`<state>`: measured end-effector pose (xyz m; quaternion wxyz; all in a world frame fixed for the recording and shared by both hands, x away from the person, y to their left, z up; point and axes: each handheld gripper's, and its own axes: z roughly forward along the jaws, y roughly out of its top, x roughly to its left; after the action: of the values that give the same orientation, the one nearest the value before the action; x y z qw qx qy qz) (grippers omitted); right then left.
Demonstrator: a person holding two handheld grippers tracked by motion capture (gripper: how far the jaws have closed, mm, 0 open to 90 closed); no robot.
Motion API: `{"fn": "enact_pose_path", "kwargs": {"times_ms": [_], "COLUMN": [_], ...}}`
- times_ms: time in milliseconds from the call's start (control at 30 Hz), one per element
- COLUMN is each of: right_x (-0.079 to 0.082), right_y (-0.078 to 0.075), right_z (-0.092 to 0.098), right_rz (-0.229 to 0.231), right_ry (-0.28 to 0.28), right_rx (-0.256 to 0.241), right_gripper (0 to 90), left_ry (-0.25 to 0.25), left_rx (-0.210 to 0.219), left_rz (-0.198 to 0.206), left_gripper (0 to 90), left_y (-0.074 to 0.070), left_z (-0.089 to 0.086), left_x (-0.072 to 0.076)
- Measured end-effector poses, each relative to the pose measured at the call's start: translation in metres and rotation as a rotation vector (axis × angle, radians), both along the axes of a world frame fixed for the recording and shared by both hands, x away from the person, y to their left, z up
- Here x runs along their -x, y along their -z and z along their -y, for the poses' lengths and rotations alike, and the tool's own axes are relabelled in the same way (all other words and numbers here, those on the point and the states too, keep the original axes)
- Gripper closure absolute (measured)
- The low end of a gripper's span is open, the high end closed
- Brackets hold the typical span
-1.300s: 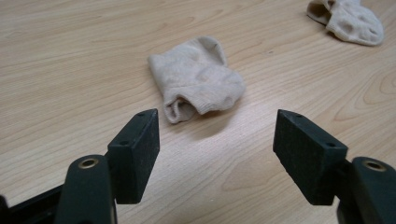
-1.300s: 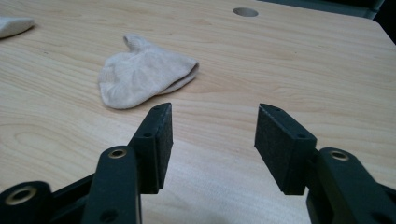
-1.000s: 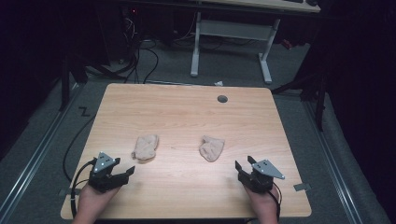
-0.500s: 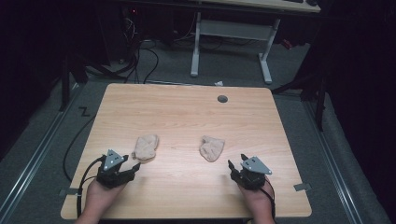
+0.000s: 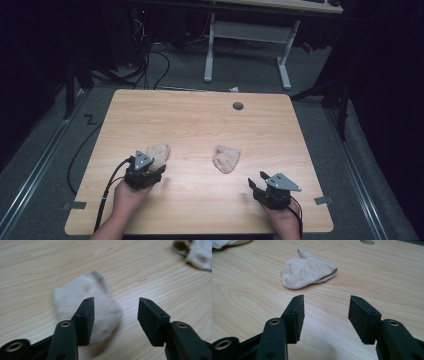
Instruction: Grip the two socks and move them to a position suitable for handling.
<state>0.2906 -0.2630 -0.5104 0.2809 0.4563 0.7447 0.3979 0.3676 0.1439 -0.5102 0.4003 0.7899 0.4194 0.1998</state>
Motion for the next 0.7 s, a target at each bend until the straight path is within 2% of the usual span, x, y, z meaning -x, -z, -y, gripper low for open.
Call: {"fn": "enact_pose_path", "kwargs": {"times_ms": [67, 100, 200, 233, 267, 300, 333, 367, 400, 467, 500, 533, 567, 600, 633, 700], "right_x": [-0.001, -0.006, -0.015, -0.030, -0.036, -0.036, -0.045, -0.063, -0.069, -0.084, -0.084, -0.097, -0.103, -0.103, -0.108, -0.119], "right_y": [-0.002, -0.005, -0.009, -0.013, -0.013, -0.013, -0.013, -0.010, -0.009, -0.007, -0.007, -0.007, -0.007, -0.007, -0.006, 0.002], "right_z": [-0.004, -0.012, -0.022, -0.033, -0.035, -0.035, -0.039, -0.044, -0.046, -0.049, -0.049, -0.052, -0.054, -0.054, -0.055, -0.061], "right_rz": [-0.004, -0.006, -0.002, -0.007, -0.015, -0.015, -0.025, -0.046, -0.052, -0.066, -0.066, -0.091, -0.101, -0.101, -0.108, -0.156], "right_ry": [-0.008, -0.030, -0.044, -0.050, -0.049, -0.049, -0.040, -0.025, -0.024, -0.021, -0.021, -0.015, -0.015, -0.015, -0.018, -0.025], "right_rx": [-0.009, -0.010, 0.012, 0.035, 0.037, 0.037, 0.056, 0.085, 0.093, 0.117, 0.117, 0.127, 0.130, 0.130, 0.131, 0.151], "right_gripper": [47.0, 47.7, 49.1, 51.7, 52.9, 52.9, 55.6, 69.9, 75.1, 85.1, 85.1, 88.3, 88.7, 88.7, 89.3, 89.8], "left_ry": [0.036, 0.063, 0.087, 0.107, 0.118, 0.118, 0.129, 0.143, 0.150, 0.157, 0.157, 0.144, 0.135, 0.135, 0.130, 0.121], "left_rx": [-0.020, -0.011, -0.001, 0.028, 0.049, 0.049, 0.067, 0.074, 0.077, 0.076, 0.074, 0.054, 0.029, 0.029, 0.005, 0.000], "left_rz": [0.003, 0.004, -0.006, -0.030, -0.047, -0.047, -0.051, -0.031, -0.023, -0.013, 0.000, 0.023, 0.043, 0.043, 0.050, 0.032], "left_gripper": [48.7, 49.1, 52.0, 53.5, 57.2, 62.6, 62.6, 68.3, 70.1, 74.1, 74.1, 77.4, 79.4, 81.4, 81.4, 85.3], "left_y": [-0.001, -0.002, -0.004, -0.005, -0.006, -0.006, -0.008, -0.011, -0.013, -0.014, -0.015, -0.015, -0.013, -0.013, -0.011, -0.008], "left_z": [0.011, 0.017, 0.018, 0.017, 0.016, 0.016, 0.015, 0.015, 0.015, 0.015, 0.016, 0.016, 0.016, 0.016, 0.016, 0.012], "left_x": [0.004, 0.009, 0.012, 0.016, 0.019, 0.019, 0.023, 0.028, 0.031, 0.032, 0.033, 0.034, 0.033, 0.033, 0.032, 0.029]}}
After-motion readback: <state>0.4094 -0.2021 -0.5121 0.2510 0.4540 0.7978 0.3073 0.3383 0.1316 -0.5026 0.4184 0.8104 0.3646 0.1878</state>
